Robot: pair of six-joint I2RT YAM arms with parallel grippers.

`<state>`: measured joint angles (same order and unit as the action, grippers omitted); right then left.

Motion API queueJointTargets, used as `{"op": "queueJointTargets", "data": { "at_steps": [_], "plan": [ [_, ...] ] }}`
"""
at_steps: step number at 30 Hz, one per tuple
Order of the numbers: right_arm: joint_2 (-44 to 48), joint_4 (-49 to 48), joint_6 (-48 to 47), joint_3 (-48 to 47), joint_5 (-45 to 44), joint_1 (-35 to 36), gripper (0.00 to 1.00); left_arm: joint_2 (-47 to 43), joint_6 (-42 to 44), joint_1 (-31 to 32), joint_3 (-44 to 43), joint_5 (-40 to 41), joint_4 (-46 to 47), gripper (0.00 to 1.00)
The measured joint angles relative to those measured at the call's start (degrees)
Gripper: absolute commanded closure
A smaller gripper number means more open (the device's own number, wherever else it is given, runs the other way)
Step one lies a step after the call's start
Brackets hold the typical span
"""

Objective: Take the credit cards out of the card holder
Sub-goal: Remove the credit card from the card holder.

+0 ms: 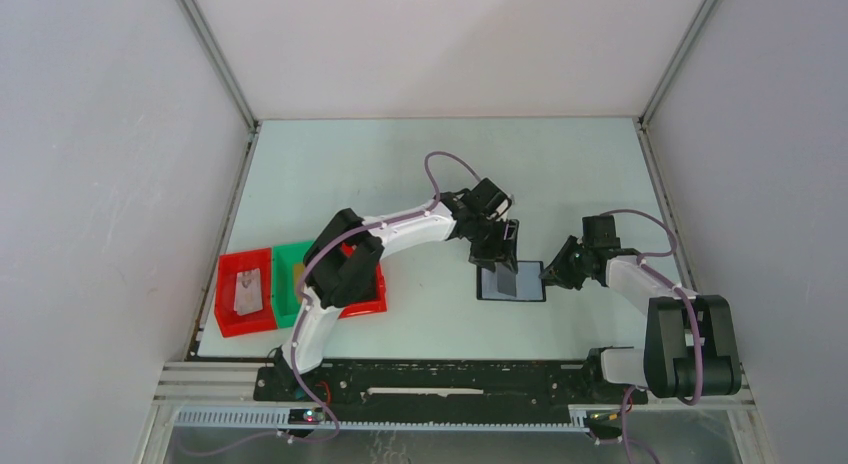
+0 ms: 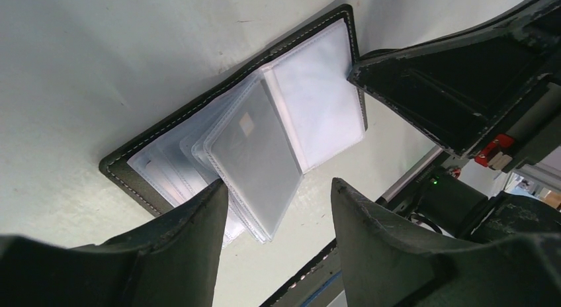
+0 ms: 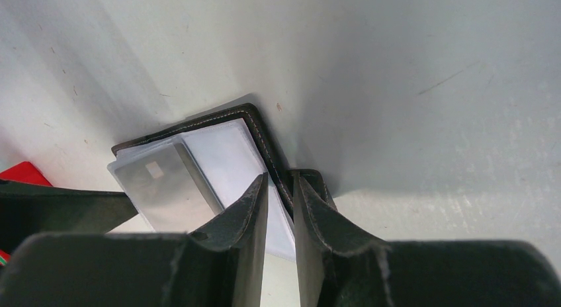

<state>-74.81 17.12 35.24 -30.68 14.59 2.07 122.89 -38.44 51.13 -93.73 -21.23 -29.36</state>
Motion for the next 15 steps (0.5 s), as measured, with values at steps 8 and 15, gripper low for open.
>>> {"op": "queueJointTargets", "data": {
  "at_steps": [8, 15],
  "plan": [
    [0.0, 0.0, 0.0, 0.0, 0.2, -0.1, 0.71, 0.0, -0.1, 0.3, -2.0, -3.0, 1.1, 0.37],
    [1.5, 0.6, 0.0, 0.9, 2.3, -0.6, 0.69, 0.0, -0.1, 2.5, -2.5, -5.7, 3.3, 0.37]
  ]
}}
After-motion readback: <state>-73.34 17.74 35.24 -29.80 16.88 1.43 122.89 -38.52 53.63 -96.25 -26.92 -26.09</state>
